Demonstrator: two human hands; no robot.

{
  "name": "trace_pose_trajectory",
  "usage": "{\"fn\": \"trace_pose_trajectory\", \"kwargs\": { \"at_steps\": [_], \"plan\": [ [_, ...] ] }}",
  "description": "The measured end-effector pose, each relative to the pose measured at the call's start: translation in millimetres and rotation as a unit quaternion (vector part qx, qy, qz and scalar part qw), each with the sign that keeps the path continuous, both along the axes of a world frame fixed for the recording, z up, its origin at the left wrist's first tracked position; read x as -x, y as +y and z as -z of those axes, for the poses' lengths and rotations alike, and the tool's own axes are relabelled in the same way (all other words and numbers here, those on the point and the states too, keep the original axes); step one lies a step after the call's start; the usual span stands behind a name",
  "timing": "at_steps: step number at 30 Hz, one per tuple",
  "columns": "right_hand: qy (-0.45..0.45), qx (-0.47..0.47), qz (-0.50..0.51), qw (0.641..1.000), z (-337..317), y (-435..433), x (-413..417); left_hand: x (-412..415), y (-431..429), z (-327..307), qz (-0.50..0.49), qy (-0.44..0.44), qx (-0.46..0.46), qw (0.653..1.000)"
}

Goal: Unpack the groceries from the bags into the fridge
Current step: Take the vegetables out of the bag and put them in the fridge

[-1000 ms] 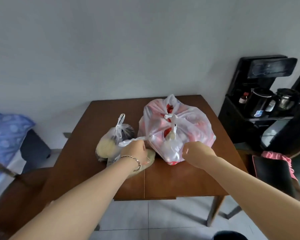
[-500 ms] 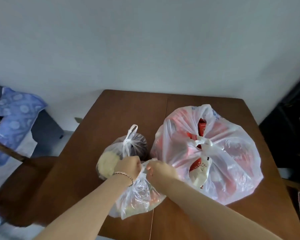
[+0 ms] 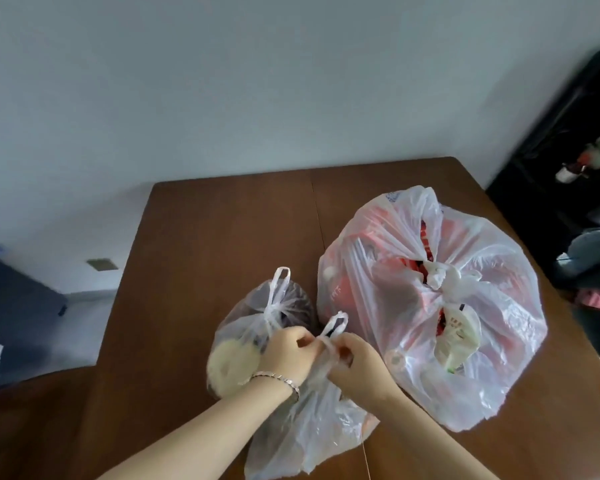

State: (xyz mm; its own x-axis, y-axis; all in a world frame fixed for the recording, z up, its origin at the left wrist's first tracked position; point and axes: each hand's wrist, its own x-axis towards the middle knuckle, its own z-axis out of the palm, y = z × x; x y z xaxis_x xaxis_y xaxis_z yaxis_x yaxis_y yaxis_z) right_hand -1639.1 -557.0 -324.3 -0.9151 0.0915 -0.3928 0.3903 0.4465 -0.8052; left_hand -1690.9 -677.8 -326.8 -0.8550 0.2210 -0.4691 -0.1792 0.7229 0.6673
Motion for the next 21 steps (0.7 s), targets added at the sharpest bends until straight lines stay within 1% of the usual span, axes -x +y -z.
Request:
{"fn": "trace_pose_trajectory", "kwargs": {
  "at_steps": [1,2,4,5,7,9,10,11,12,13,14,15,16,17,18,19,20,21],
  "plan": [
    [-0.01,0.038,0.009,0.999,-3,3,1,5,3,0,-0.028,-0.044,-0.037,0.998],
    [-0.025,0.083,0.033,0.996,-4,6,2,9,6,-1,-0.074,-0.111,-0.086,0.987],
    [-0.047,0.137,0.083,0.986,-5,12,3,15,15,-4,-0.162,-0.258,-0.17,0.937],
    [-0.048,0.131,0.095,0.986,-4,15,4,16,20,-3,-0.186,-0.312,-0.194,0.911],
    [-0.03,0.093,0.091,0.991,-6,16,3,13,24,0,-0.209,-0.362,-0.229,0.879],
    [0.003,0.049,0.096,0.994,-6,17,-1,6,20,3,-0.224,-0.379,-0.291,0.85],
    [0.026,0.028,0.102,0.994,-6,18,-4,3,17,4,-0.214,-0.389,-0.327,0.834],
    [0.055,-0.028,0.103,0.993,-7,19,-8,-2,13,2,-0.194,-0.397,-0.36,0.821],
    [0.096,-0.112,0.095,0.984,-7,20,-12,-8,9,-1,-0.167,-0.405,-0.391,0.809],
    [0.132,-0.196,0.072,0.969,-8,21,-15,-14,8,-5,-0.143,-0.395,-0.392,0.818],
    [0.162,-0.241,0.056,0.955,-10,22,-17,-20,7,-12,-0.11,-0.372,-0.369,0.845],
    [0.17,-0.248,0.055,0.952,-11,22,-19,-23,7,-14,-0.067,-0.32,-0.312,0.892],
    [0.163,-0.232,0.059,0.957,-13,21,-22,-26,8,-18,-0.015,-0.249,-0.228,0.941],
    [0.138,-0.19,0.079,0.969,-14,21,-23,-27,10,-21,0.036,-0.164,-0.161,0.973],
    [0.108,-0.129,0.108,0.98,-14,21,-23,-27,10,-28,0.083,-0.079,-0.125,0.986],
    [0.083,-0.074,0.136,0.984,-15,21,-24,-26,10,-31,0.111,-0.01,-0.116,0.987],
    [0.073,-0.051,0.142,0.986,-15,23,-24,-26,10,-34,0.123,0.046,-0.115,0.985],
    [0.079,-0.074,0.122,0.987,-15,24,-24,-26,9,-35,0.133,0.084,-0.115,0.981]
  ]
}}
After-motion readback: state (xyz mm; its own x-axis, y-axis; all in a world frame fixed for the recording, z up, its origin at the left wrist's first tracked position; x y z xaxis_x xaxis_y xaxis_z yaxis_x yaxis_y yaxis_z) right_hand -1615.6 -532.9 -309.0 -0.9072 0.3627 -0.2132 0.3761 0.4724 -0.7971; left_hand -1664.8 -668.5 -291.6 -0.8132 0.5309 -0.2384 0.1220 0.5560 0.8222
